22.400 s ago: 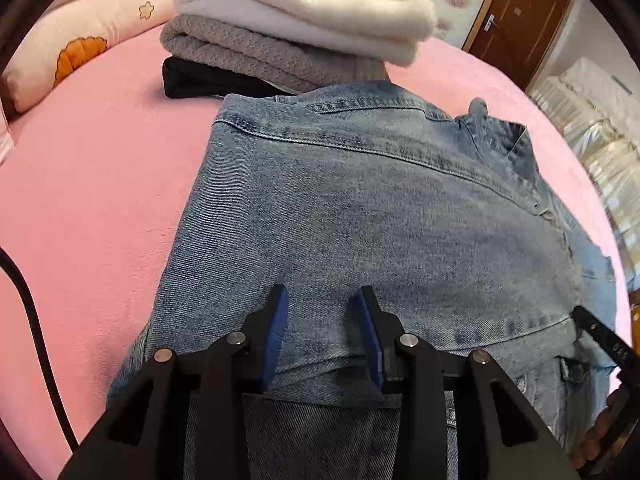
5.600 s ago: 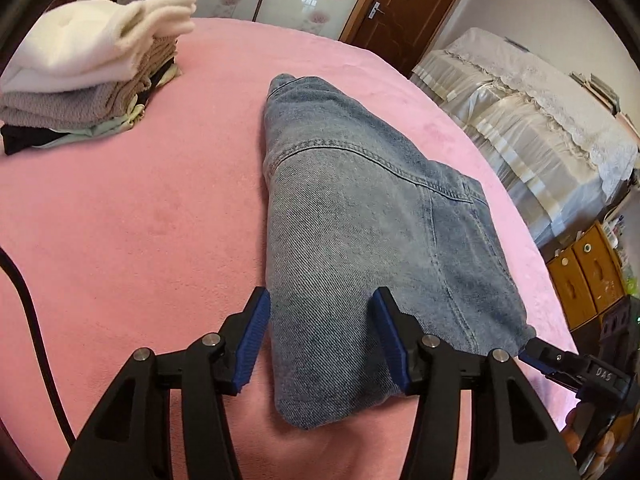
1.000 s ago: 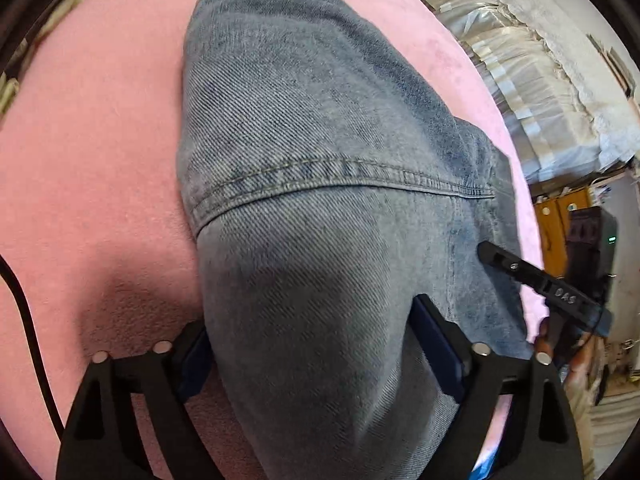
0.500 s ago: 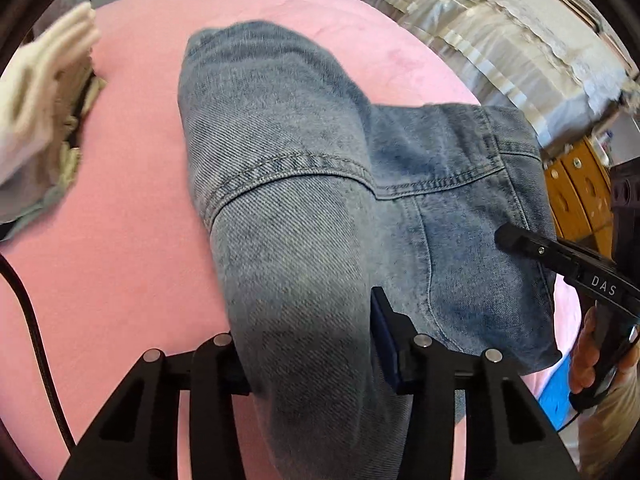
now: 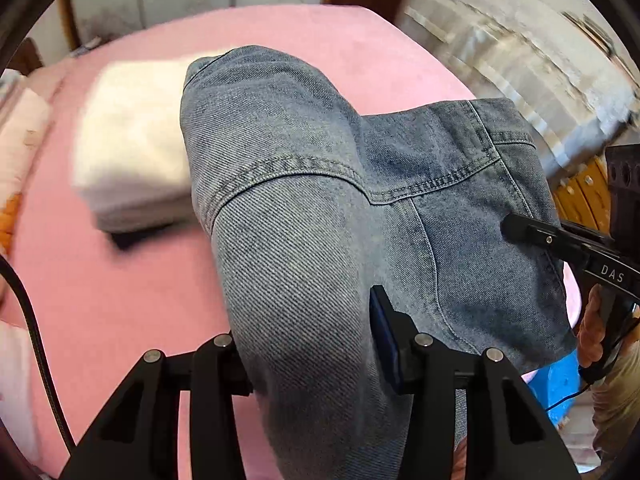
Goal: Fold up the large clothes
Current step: 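Lift the denim bundle with both tools and carry it onto the clothes stack, then lower the denim onto the stack, open both tools and withdraw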
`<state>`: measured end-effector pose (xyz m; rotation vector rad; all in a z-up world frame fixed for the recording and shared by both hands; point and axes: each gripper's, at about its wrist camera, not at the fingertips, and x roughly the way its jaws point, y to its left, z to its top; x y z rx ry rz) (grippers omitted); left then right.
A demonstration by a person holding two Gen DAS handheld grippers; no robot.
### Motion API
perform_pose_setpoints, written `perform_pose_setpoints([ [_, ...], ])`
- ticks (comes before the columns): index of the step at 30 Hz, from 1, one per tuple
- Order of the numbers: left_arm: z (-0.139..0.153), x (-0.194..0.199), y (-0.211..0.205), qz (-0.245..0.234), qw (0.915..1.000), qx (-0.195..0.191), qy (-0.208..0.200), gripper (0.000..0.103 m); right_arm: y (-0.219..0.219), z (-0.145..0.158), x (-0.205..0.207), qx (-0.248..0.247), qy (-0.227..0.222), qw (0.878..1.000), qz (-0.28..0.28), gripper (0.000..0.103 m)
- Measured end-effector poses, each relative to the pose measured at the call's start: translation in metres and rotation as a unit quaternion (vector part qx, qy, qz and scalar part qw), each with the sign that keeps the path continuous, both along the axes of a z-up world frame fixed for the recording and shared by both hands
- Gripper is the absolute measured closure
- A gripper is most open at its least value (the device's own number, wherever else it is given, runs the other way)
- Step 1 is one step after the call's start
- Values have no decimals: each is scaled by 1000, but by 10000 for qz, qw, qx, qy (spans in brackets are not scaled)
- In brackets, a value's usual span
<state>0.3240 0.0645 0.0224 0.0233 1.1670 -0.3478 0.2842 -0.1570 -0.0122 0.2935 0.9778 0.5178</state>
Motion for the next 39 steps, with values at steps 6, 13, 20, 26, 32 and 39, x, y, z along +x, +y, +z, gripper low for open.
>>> perform_pose_setpoints([
  [6, 45, 86, 75, 276, 9976, 468, -419, 58, 78, 26, 102, 212, -450, 9985, 230, 88],
  [13, 34, 225, 145, 501, 9943, 750, -565, 57, 145, 4, 238, 556, -440, 9972, 254, 88],
  [20, -38, 306, 176, 940, 9904, 826, -580, 43, 168, -81, 318, 414, -90, 9991, -59, 86],
  [26, -53, 296, 200, 1066, 9912, 132, -774, 29, 157, -107, 315, 586, -176, 9981, 26, 76],
  [32, -56, 283, 215, 1177, 9882, 271, -945, 26, 177, -82, 306, 116, -109, 9999, 4, 65],
  [39, -19, 242, 193, 1386, 9829, 569, -1072, 27, 150, -28, 248, -191, -205, 9996, 7, 63],
])
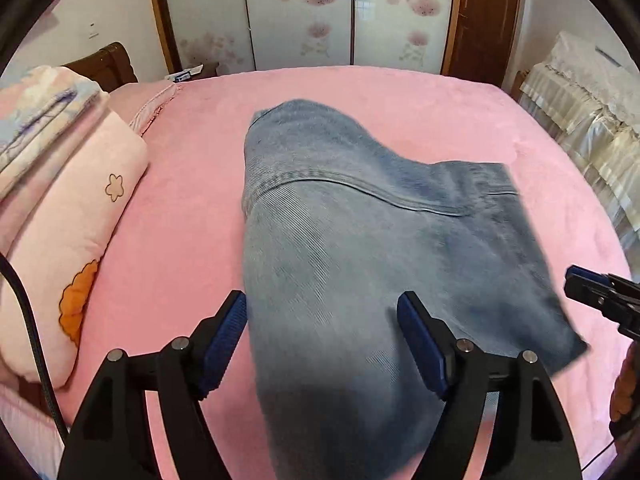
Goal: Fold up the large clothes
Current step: 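Lower the denim onto the stack, open both tools and withdraw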
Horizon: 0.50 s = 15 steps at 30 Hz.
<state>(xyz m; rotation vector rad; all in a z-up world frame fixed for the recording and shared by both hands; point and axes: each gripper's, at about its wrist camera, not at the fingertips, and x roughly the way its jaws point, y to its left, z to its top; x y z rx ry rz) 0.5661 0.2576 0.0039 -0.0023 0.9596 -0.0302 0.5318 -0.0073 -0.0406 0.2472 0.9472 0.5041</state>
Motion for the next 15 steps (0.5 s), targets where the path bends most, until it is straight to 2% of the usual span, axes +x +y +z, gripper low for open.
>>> perform_pose_setpoints([
  [3, 26, -31, -13, -101, 9999, 5, -89, 27, -14, 31, -40, -127, -84, 9999, -5, 63],
  [6, 59, -78, -34, -162, 9996, 59, -206, 27, -26, 57, -78, -283, -119, 9995, -97, 63],
  [15, 150, -217, -79, -101, 9973, -394, -610, 26, -83, 144, -217, -490, -280, 9977, -375, 63],
])
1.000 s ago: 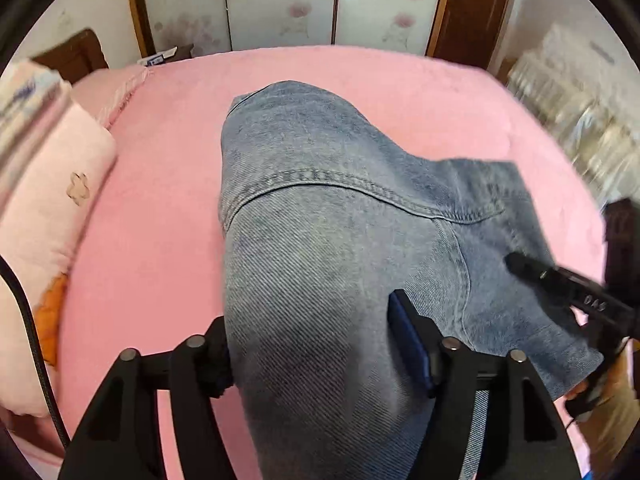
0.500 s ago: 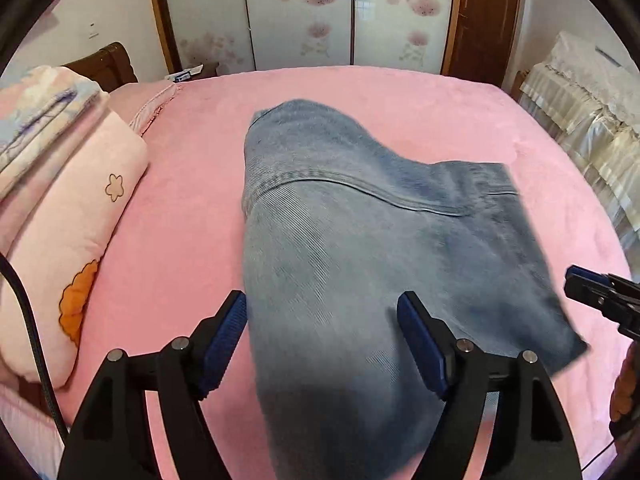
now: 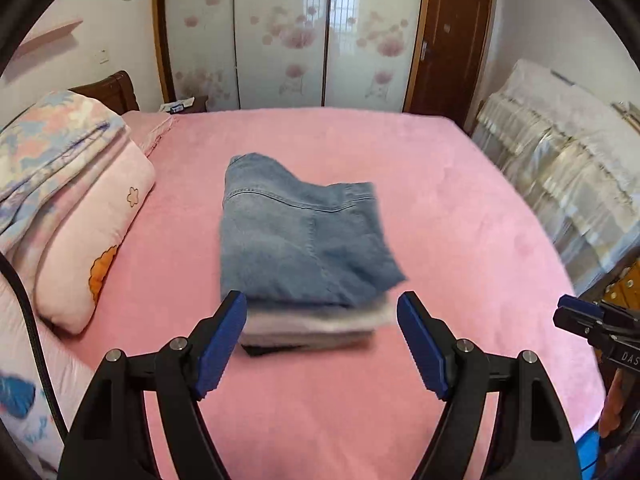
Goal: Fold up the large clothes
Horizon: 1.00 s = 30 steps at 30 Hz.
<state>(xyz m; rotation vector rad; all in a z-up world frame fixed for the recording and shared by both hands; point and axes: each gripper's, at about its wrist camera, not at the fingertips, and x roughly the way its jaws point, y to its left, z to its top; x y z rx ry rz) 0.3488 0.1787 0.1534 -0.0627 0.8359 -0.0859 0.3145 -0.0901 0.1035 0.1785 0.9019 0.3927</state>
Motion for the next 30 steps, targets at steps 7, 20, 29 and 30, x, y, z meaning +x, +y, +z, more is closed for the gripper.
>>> perform_pose_setpoints([
  [7, 41, -112, -47, -18, 9994, -303, -170, 26, -37, 63, -98, -156, -331, 9992, -182, 63],
  [20, 55, -274, -141, -517, 9960, -330, -655, 26, -82, 70, -230, -415, -677, 9968, -56, 62],
  [29, 6, -337, -178, -386, 9951, -322, -848, 26, -113, 5, -281, -381, -382, 9984, -159, 62],
  [30, 1, -341, -180, -356, 9952, -314, -853, 26, -116, -1, -287, -344, -355, 9986, -200, 62],
])
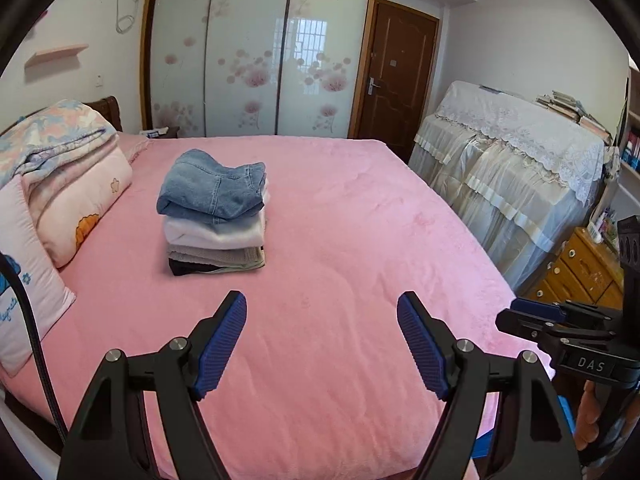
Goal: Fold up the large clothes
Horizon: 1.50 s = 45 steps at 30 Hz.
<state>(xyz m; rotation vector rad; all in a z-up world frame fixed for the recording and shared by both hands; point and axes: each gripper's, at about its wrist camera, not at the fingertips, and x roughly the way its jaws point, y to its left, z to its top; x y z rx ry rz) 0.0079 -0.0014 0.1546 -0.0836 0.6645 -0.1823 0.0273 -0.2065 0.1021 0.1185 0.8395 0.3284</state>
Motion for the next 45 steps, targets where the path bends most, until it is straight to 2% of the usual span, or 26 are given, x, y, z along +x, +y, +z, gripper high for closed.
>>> perform_pose_setpoints([
  [5, -32, -25, -9, 50, 9992, -317, 251, 26, -10, -15, -30, 90, -106, 9997, -201, 62],
  [14, -75, -54, -26, 460, 9980, -21, 426, 26, -7, -45, -68, 14, -228, 9974, -683, 62],
  [20, -102, -67, -40, 597, 9960, 418, 513, 26, 5, -74, -80, -84, -197, 9951, -964, 62],
  [25, -115, -62, -43, 726, 9939, 497, 669, 26, 16, -93, -81, -350, -185, 9931, -1101, 54],
  [34, -131, -53, -42, 785, 9920, 440, 885, 26, 22, -102, -75, -536, -197, 9927, -1066, 53],
  [45, -138, -48, -47, 786, 9913, 551, 896, 26, 25, -112, -68, -628, -117, 9927, -1026, 53],
])
